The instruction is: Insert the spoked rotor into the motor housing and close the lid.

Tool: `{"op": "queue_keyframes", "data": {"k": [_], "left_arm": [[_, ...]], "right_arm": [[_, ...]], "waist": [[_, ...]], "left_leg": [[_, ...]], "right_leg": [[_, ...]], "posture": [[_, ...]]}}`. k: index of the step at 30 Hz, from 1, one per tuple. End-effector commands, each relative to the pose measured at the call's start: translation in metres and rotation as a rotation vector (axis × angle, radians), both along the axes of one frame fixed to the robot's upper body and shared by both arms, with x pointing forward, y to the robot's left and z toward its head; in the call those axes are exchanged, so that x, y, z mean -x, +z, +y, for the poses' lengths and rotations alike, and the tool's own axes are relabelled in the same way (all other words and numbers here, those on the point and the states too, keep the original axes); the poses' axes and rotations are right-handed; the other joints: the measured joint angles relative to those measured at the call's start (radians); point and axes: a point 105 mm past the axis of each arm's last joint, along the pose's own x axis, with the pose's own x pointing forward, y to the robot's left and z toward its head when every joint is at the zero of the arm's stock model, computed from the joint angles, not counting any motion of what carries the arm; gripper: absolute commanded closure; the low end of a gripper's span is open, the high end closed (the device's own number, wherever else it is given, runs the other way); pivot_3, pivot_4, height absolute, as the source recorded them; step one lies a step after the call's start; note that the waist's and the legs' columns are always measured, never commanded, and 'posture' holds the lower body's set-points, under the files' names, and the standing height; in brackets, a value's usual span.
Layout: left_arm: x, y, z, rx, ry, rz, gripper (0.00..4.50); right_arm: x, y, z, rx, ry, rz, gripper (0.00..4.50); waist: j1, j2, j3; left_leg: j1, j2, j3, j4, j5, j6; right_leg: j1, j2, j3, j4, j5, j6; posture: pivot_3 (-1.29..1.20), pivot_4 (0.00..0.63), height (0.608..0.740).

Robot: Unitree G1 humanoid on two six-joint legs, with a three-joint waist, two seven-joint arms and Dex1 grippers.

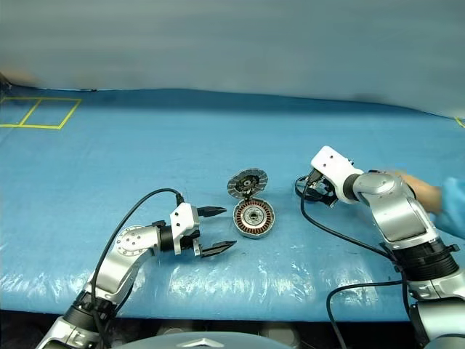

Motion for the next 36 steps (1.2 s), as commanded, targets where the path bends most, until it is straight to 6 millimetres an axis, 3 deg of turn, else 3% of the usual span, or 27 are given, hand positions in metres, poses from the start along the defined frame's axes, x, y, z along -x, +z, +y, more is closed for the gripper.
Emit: {"op": "queue_keyframes", "data": {"k": [1,36], "left_arm": [[-0.003,0.003,0.000,0.011,-0.009,-0.025,0.00],[-0.006,0.002,-0.002,0.019,-0.023,-0.027,0.00]], "right_arm": [[-0.003,0.017,0.000,-0.006,0.008,-0.063,0.34],[0.028,0.031,0.040,-0.095,0.200,-0.086,0.34]], "waist": [[0.000,0.000,0.000],[0.001,0.000,0.000]], "left_leg": [[0.000,0.000,0.000,0.000,0.000,0.000],[-0.001,0.000,0.000,0.001,0.000,0.000]], "right_leg": [[0.000,0.000,0.000,0.000,0.000,0.000],[0.000,0.000,0.000,0.000,0.000,0.000]], "posture": [[0.00,0.150,0.740],[0.00,0.150,0.740]]}}
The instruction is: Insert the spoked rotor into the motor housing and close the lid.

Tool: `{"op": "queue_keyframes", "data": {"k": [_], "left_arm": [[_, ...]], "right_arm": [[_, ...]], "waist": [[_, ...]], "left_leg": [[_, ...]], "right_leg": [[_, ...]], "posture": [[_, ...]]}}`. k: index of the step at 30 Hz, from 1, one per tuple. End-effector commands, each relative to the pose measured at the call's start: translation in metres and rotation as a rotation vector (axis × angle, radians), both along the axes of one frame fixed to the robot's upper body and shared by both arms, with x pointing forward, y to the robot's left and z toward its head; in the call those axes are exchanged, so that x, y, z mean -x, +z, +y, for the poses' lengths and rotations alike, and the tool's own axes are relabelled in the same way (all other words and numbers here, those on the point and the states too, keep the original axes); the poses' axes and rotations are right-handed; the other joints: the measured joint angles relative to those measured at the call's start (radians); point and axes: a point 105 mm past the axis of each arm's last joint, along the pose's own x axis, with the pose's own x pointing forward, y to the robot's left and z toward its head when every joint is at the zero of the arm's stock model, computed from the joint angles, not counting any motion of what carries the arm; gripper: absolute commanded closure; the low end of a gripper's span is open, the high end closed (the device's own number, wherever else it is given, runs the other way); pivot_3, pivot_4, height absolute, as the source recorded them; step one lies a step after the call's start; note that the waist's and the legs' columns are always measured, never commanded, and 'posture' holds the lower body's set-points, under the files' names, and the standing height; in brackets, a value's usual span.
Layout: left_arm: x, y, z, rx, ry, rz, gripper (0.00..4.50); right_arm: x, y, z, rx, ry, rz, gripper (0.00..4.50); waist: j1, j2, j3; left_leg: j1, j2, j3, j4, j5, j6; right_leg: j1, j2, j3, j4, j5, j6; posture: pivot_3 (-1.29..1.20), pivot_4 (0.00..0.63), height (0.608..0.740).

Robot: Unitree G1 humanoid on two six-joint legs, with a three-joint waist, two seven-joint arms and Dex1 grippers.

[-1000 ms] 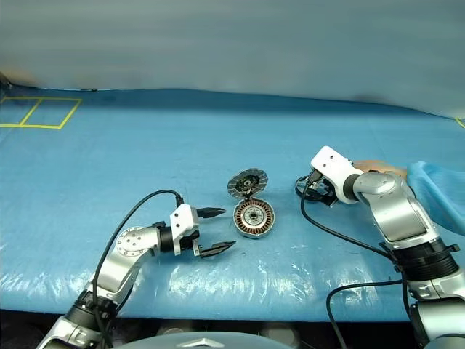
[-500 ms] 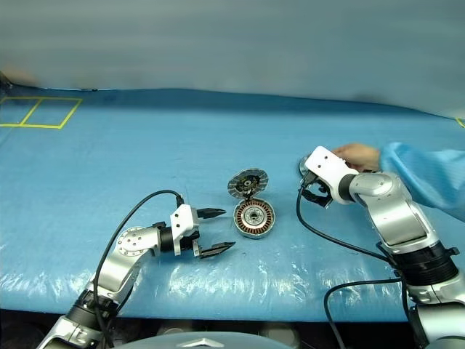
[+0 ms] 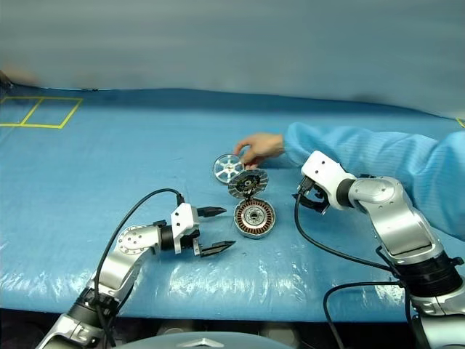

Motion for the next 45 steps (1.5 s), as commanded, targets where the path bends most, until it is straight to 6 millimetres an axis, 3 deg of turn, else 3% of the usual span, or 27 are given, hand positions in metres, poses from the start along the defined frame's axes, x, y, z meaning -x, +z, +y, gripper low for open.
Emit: {"op": "queue_keyframes", "data": {"k": [1,7,16,21,27,39,45], "left_arm": [[-0.002,0.008,-0.002,0.021,-0.011,-0.033,0.00],[-0.007,0.019,0.008,0.054,0.018,-0.041,0.00],[-0.014,0.060,0.034,-0.016,0.030,-0.146,0.00],[-0.024,0.076,0.048,-0.181,-0.002,-0.209,0.00],[-0.042,0.069,0.071,-0.473,-0.033,-0.185,0.00],[-0.057,0.075,0.048,-0.629,-0.317,-0.155,0.00],[-0.057,0.075,0.044,-0.702,-0.399,-0.139,0.00]], "right_arm": [[0.004,0.018,0.006,-0.028,0.035,-0.057,0.34],[0.019,0.014,0.020,-0.085,0.103,-0.031,0.34],[0.047,0.003,0.045,-0.262,0.166,-0.022,0.34],[0.061,-0.007,0.061,-0.368,0.164,-0.029,0.34],[0.064,-0.026,0.067,-0.404,0.079,-0.009,0.34],[0.084,-0.030,0.081,-0.432,0.133,-0.024,0.34],[0.082,-0.037,0.075,-0.404,0.063,-0.045,0.34]], "waist": [[0.000,0.000,0.000],[0.000,0.000,0.000],[0.000,0.000,0.000],[0.000,0.000,0.000],[-0.001,0.000,0.000],[-0.003,-0.001,0.001],[-0.004,-0.001,0.001]], "left_leg": [[0.000,0.000,0.000,0.000,0.000,0.000],[0.000,0.000,0.000,0.000,0.000,0.000],[-0.001,0.000,-0.002,0.001,0.000,0.000],[-0.003,0.000,-0.003,0.002,0.000,0.000],[-0.004,0.000,-0.003,0.002,0.000,0.000],[-0.006,-0.001,-0.004,0.002,0.000,0.000],[-0.005,0.000,-0.004,0.003,0.000,0.000]], "right_leg": [[0.000,0.000,0.000,0.000,0.000,0.000],[0.000,0.000,0.000,0.000,0.000,0.000],[0.000,0.000,-0.001,0.000,0.000,0.000],[-0.001,0.001,-0.002,0.000,0.000,0.000],[-0.002,0.001,-0.002,0.000,-0.001,-0.001],[-0.003,0.001,-0.003,0.001,-0.003,-0.005],[-0.003,0.002,-0.003,0.002,-0.003,-0.005]], "posture": [[0.00,0.150,0.740],[0.00,0.150,0.740],[0.00,0.150,0.740],[0.00,0.150,0.740],[0.00,0.150,0.740],[0.00,0.150,0.740],[0.00,0.150,0.740]]}}
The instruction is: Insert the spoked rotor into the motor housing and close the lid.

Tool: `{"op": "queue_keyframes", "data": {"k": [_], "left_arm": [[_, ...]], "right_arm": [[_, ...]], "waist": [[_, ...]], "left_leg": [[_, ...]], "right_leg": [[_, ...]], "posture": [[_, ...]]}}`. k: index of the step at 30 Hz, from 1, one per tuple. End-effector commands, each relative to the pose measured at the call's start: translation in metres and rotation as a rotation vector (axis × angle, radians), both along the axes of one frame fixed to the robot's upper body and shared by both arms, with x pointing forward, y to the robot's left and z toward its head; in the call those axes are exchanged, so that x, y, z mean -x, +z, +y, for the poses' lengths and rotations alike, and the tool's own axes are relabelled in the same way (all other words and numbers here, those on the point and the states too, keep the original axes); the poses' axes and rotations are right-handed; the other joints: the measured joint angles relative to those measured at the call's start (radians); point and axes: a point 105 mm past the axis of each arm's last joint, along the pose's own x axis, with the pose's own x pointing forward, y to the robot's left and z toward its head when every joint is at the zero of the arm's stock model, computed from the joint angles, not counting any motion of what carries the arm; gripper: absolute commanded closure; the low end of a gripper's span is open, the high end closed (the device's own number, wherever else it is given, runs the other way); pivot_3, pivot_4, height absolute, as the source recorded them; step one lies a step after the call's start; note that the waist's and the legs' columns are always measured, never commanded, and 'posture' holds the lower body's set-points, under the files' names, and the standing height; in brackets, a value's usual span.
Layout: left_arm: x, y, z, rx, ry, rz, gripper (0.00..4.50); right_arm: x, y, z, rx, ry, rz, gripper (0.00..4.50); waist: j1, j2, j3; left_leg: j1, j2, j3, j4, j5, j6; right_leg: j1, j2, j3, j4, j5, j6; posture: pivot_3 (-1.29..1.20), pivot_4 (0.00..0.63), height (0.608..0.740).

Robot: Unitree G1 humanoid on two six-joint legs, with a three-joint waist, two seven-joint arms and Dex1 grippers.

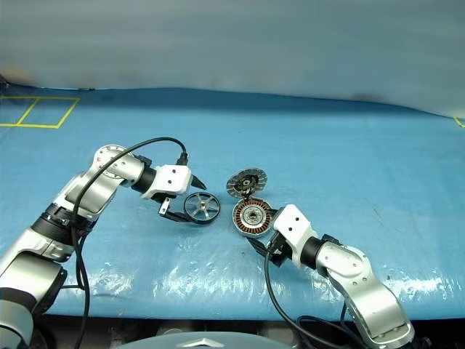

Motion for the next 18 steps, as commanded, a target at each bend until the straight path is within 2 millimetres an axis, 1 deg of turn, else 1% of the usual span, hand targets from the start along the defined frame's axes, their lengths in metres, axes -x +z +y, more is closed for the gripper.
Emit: {"op": "queue_keyframes", "data": {"k": [1,3,6,13,18], "left_arm": [[-0.006,0.013,-0.003,-0.013,-0.035,-0.045,0.19],[-0.008,0.013,-0.003,-0.021,-0.046,-0.057,0.59],[-0.012,0.010,-0.002,-0.033,-0.039,-0.071,1.52],[-0.013,0.001,-0.001,-0.075,-0.077,-0.062,1.52],[-0.016,-0.007,-0.005,-0.081,-0.076,-0.050,1.52]], "right_arm": [[-0.001,0.008,0.001,-0.013,-0.027,-0.056,0.31],[-0.002,0.008,0.000,-0.017,-0.044,-0.058,0.30],[-0.004,0.004,-0.002,-0.014,-0.074,-0.057,0.30],[-0.004,0.000,-0.002,-0.016,-0.101,-0.054,0.30],[-0.007,-0.002,-0.005,-0.017,-0.128,-0.050,0.30]], "waist": [[0.003,0.000,0.000],[0.005,0.000,0.000],[0.004,0.000,0.000],[0.005,0.000,0.000],[0.005,0.000,0.000]], "left_leg": [[0.000,0.000,0.000,0.000,0.000,0.000],[0.000,0.000,0.000,0.001,0.000,0.000],[0.000,0.000,0.000,0.001,0.000,0.000],[0.000,0.000,0.000,0.001,0.000,0.000],[0.000,0.000,0.000,0.002,0.000,0.000]], "right_leg": [[0.000,0.000,0.000,0.000,0.000,0.000],[0.000,0.000,0.000,0.000,0.000,0.000],[0.000,0.000,0.000,0.000,0.000,0.000],[0.000,0.000,0.000,0.000,0.000,0.000],[0.000,0.000,0.000,0.000,0.000,0.000]], "posture": [[0.00,0.150,0.740],[0.00,0.150,0.740],[0.00,0.150,0.740],[0.00,0.150,0.740],[0.00,0.150,0.740]]}}
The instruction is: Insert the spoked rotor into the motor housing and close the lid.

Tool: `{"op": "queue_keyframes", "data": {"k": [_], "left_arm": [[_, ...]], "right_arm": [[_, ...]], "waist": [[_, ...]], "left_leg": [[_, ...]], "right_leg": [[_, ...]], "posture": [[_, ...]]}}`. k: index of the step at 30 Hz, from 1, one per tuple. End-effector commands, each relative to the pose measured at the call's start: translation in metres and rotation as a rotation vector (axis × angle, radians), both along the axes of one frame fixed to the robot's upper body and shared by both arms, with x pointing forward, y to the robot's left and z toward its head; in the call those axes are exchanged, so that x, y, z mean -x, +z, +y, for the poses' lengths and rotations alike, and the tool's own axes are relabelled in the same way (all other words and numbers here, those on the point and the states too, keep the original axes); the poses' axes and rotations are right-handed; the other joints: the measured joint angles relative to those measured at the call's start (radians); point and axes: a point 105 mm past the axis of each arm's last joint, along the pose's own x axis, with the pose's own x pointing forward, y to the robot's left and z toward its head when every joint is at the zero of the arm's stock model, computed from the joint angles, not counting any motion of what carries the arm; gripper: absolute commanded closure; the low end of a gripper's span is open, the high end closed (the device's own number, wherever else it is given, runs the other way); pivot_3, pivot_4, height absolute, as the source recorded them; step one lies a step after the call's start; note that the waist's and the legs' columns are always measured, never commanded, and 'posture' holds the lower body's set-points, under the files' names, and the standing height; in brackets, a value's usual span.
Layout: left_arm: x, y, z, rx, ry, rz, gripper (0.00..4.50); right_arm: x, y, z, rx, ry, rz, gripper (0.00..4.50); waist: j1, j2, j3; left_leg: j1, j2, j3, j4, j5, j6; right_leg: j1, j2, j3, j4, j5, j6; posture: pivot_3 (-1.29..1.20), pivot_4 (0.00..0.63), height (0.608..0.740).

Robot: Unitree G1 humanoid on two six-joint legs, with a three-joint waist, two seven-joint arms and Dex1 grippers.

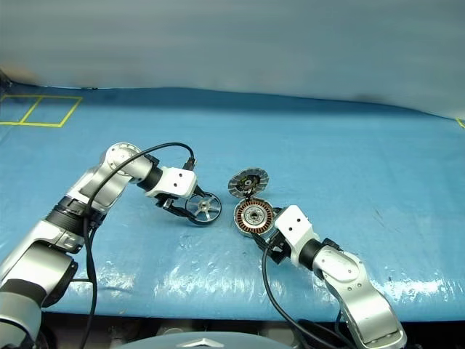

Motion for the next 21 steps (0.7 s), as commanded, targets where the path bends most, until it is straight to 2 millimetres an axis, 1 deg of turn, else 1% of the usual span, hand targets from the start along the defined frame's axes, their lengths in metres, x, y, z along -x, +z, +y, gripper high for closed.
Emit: {"op": "queue_keyframes", "data": {"k": [1,4,6,7,14,18,21], "left_arm": [[-0.007,0.004,-0.005,-0.011,-0.013,-0.030,1.52],[-0.010,-0.002,-0.003,-0.039,-0.010,-0.027,1.52],[-0.010,-0.006,-0.004,-0.039,-0.011,-0.014,1.52],[-0.009,-0.008,-0.004,-0.039,-0.011,-0.010,1.52],[-0.005,-0.019,0.001,-0.086,-0.037,0.003,1.52],[-0.004,-0.022,0.001,-0.085,-0.055,-0.008,1.52],[-0.004,-0.024,0.001,-0.079,-0.067,-0.016,2.09]], "right_arm": [[-0.002,0.004,0.000,-0.008,-0.011,-0.027,0.30],[-0.002,0.003,-0.001,-0.006,-0.014,-0.024,0.30],[-0.004,0.002,-0.005,0.005,-0.037,-0.026,0.30],[-0.004,0.001,-0.006,0.007,-0.045,-0.026,0.30],[-0.003,-0.002,-0.003,0.016,-0.042,-0.026,0.30],[-0.005,-0.001,-0.004,0.020,-0.049,-0.030,0.30],[-0.005,-0.001,-0.005,0.023,-0.053,-0.034,0.30]], "waist": [[0.000,0.000,0.000],[0.000,0.000,0.000],[-0.001,0.000,0.000],[-0.001,0.000,0.000],[-0.001,0.000,0.000],[-0.001,0.000,0.000],[0.000,0.001,-0.001]], "left_leg": [[0.000,0.000,0.000,0.000,0.000,0.000],[0.000,0.000,0.000,0.000,0.000,0.000],[0.000,0.000,0.000,0.000,0.000,0.000],[0.000,0.000,0.000,0.000,0.000,0.000],[0.000,0.000,0.000,0.000,0.000,0.000],[0.000,0.000,0.000,0.001,0.000,0.000],[0.001,0.000,0.000,0.001,0.000,0.000]], "right_leg": [[0.000,0.000,0.000,0.000,0.000,0.000],[0.000,0.000,0.000,0.000,0.001,0.001],[0.000,0.000,0.000,0.000,0.001,0.001],[0.000,0.000,0.000,0.000,0.002,0.004],[0.000,0.000,0.000,0.000,0.003,0.005],[0.000,0.000,0.000,0.001,0.003,0.005],[0.001,0.000,0.000,0.001,0.003,0.005]], "posture": [[0.00,0.150,0.740],[0.00,0.150,0.740],[0.00,0.150,0.740],[0.00,0.150,0.740],[0.00,0.150,0.740],[0.00,0.150,0.740],[0.00,0.150,0.740]]}}
